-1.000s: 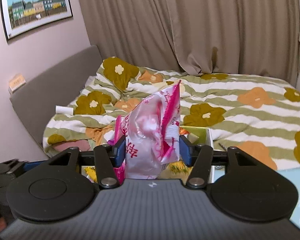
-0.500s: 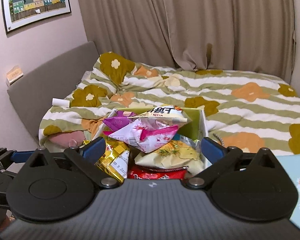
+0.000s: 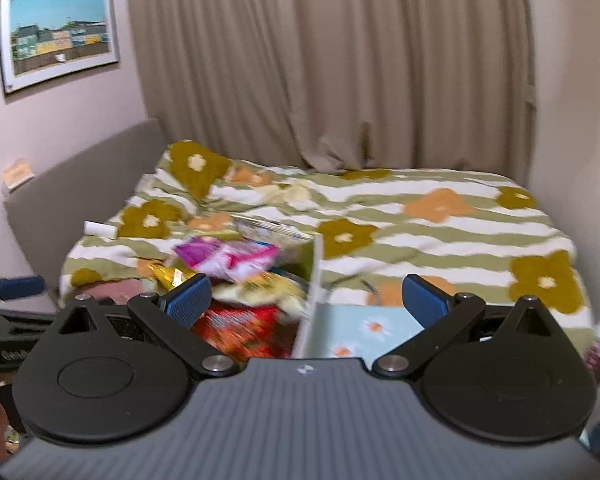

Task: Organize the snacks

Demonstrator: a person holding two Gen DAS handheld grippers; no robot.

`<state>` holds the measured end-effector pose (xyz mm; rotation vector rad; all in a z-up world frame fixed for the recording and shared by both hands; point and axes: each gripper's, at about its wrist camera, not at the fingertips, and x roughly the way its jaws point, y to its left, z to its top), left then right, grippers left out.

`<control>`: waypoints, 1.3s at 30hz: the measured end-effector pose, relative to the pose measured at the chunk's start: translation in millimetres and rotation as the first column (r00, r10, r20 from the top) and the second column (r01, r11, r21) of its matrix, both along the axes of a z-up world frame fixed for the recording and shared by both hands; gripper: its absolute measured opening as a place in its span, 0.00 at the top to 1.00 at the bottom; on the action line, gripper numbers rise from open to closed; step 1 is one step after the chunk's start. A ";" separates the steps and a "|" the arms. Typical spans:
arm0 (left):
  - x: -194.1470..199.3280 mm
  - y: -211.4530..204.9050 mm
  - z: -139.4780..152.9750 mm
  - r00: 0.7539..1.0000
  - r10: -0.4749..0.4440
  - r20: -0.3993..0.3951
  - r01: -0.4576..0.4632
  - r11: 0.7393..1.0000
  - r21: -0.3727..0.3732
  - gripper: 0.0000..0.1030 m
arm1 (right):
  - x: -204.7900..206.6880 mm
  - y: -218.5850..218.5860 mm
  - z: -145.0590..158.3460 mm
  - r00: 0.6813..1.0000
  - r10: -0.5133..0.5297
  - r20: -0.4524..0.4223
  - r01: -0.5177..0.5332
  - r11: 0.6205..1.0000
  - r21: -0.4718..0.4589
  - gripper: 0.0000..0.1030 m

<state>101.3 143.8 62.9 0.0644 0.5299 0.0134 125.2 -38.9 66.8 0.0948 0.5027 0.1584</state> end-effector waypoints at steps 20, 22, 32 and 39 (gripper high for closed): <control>-48.9 -38.9 -13.7 0.998 -0.058 0.001 0.058 0.998 0.037 0.00 | -84.4 -58.6 -33.2 0.973 -0.199 -0.118 0.188 0.977 -0.101 0.00; -48.7 -40.6 -13.9 0.998 -0.061 0.001 0.061 0.997 0.040 0.00 | -84.6 -59.1 -33.6 0.972 -0.204 -0.119 0.192 0.976 -0.102 0.00; -49.5 -39.2 -18.2 0.998 -0.062 -0.010 0.063 0.997 0.044 0.00 | -85.0 -62.1 -35.5 0.970 -0.208 -0.127 0.197 0.976 -0.094 0.00; -49.0 -37.1 -19.0 0.998 -0.066 -0.013 0.066 0.997 0.047 0.00 | -84.8 -60.4 -36.5 0.969 -0.210 -0.131 0.199 0.975 -0.096 0.00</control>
